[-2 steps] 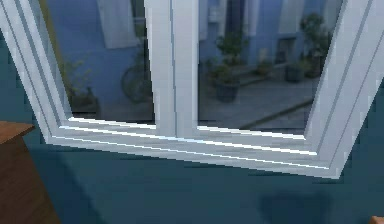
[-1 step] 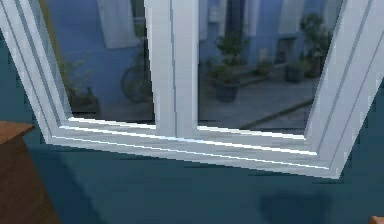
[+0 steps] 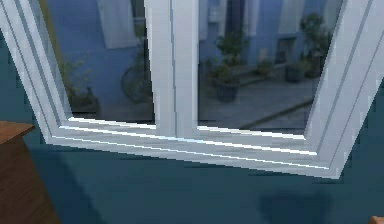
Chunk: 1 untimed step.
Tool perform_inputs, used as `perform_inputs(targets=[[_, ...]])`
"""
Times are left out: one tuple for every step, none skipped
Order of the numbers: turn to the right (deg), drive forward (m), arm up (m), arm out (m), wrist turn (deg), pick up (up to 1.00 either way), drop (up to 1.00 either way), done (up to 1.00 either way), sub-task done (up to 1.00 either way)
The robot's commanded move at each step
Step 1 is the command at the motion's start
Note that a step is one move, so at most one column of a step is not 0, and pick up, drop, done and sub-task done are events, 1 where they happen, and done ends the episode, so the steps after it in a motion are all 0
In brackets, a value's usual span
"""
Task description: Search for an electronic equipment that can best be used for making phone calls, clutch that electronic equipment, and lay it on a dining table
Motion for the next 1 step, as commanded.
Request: perform_inputs(targets=[[-45.0,0.00,0.00,0.00,0.0,0.00,0.00,0.00,0.00]])
